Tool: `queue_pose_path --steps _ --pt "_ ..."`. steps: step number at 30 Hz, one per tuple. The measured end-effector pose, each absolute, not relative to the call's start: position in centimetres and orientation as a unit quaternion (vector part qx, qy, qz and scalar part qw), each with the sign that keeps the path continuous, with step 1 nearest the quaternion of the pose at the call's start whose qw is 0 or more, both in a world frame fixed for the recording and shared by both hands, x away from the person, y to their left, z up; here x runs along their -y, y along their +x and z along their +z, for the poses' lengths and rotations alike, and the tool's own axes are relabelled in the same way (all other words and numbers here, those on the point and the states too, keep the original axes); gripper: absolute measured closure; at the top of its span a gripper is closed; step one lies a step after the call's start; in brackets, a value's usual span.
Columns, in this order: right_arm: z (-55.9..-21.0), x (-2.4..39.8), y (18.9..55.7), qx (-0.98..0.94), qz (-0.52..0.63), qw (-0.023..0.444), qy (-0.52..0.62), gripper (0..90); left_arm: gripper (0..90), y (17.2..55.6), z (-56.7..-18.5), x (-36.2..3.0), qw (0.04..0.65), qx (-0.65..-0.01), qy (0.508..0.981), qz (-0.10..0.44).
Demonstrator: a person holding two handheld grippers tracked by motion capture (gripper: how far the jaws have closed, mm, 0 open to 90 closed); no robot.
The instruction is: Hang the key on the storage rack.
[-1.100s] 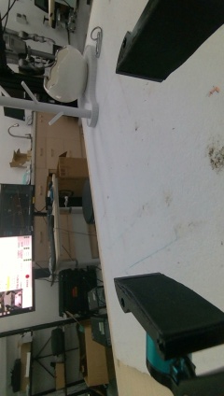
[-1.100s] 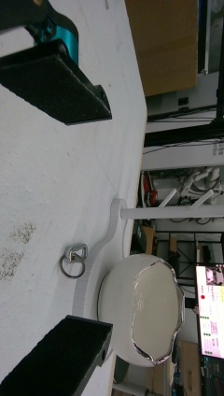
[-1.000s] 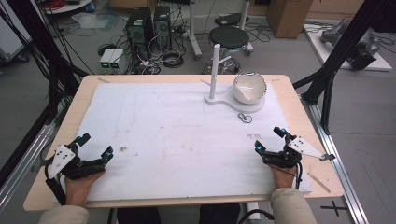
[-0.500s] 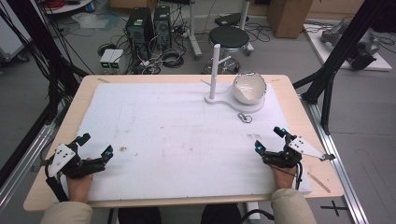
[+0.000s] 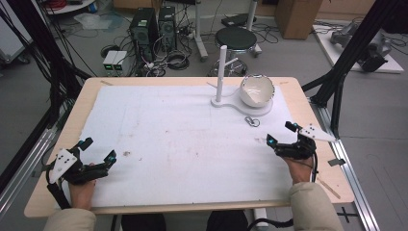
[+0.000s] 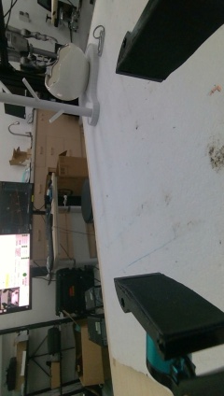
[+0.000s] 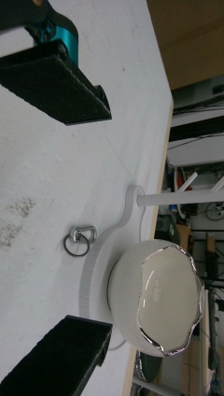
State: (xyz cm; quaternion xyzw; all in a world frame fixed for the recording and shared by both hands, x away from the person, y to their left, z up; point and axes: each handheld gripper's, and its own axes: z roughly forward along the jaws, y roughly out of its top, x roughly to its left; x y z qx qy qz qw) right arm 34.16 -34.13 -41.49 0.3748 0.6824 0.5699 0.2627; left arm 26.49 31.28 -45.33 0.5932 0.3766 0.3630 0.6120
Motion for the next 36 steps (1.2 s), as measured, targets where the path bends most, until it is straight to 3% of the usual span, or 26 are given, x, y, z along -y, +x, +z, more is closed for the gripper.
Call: queue_pose_path --steps 10,16,21,36 --pt "-36.6 33.7 39.6 -0.757 0.499 0.227 0.356 0.5 1.7 26.5 -45.3 -31.3 0.613 -0.377 0.593 0.361" --pt "-35.5 32.8 42.5 -0.789 0.467 0.199 0.346 0.5 1.7 26.6 -45.3 -31.4 0.614 -0.380 0.591 0.359" --pt "-35.9 31.8 44.6 -0.817 0.432 0.162 0.346 0.6 1.7 26.5 -45.3 -31.4 0.613 -0.379 0.592 0.360" --pt "-39.0 31.0 47.2 -0.859 0.357 0.121 0.346 3.9 1.7 26.5 -45.3 -31.4 0.616 -0.378 0.590 0.360"
